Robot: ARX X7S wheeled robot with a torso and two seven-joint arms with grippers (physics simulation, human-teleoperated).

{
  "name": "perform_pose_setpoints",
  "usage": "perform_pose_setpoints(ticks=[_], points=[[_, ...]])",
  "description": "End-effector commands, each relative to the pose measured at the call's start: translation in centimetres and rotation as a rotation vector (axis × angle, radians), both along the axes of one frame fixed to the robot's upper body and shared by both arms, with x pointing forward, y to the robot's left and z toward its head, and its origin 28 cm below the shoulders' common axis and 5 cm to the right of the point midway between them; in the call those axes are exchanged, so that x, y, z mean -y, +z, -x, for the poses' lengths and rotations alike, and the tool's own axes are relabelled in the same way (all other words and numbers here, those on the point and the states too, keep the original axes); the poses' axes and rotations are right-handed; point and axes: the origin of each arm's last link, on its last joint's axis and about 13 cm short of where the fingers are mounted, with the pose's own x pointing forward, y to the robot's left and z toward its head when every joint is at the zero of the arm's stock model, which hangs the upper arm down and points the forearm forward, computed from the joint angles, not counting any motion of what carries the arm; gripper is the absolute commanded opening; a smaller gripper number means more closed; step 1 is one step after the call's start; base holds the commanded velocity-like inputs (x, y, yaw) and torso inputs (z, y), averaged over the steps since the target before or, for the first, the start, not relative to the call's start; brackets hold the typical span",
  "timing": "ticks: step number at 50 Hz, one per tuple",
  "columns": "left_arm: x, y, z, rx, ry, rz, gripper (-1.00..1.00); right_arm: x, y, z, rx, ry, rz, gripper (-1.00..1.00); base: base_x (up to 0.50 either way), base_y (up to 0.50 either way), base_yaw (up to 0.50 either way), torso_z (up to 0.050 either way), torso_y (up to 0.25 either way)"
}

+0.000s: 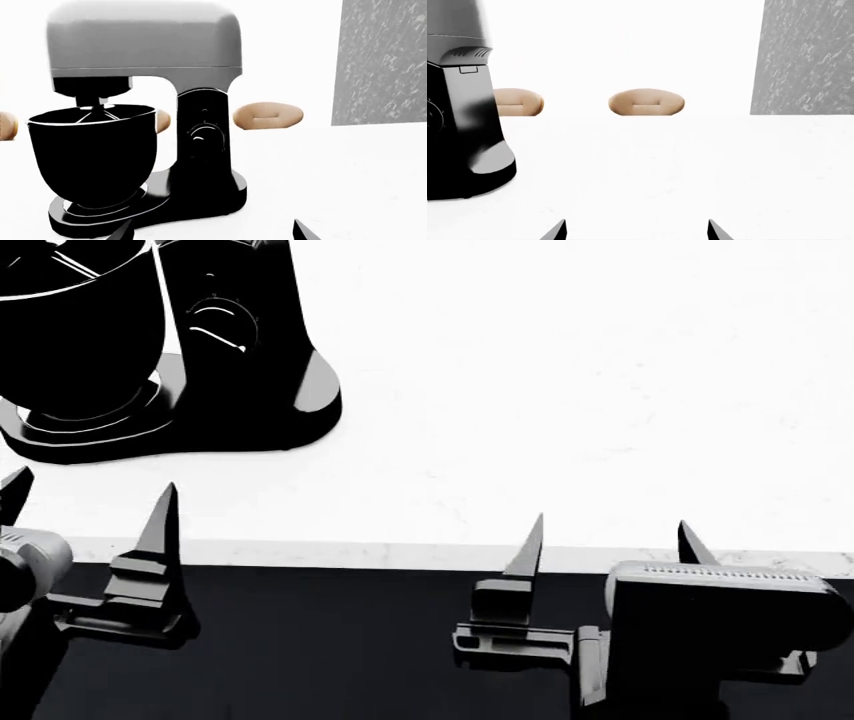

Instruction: Open the stand mixer head.

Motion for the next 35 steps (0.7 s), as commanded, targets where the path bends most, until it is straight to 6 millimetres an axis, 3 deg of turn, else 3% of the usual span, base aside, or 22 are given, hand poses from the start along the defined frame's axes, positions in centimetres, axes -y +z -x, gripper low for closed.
perform_pose_setpoints(ticks=[1, 35], points=[[-0.63, 3.83, -0.21, 0.067, 0.072, -0.015, 1.0, 0.52, 2.59, -0.35, 0.03, -0.002, -0.001, 1.0, 0.0, 0.0, 0.0, 0.0, 0.0], [-0.93, 3.13, -0.24, 0.046, 0.083, -0.013, 1.0, -0.11, 2.31, -0.17, 0.009, 0.027, 0.012, 1.0, 0.0, 0.5, 0.0, 0.0, 0.0]])
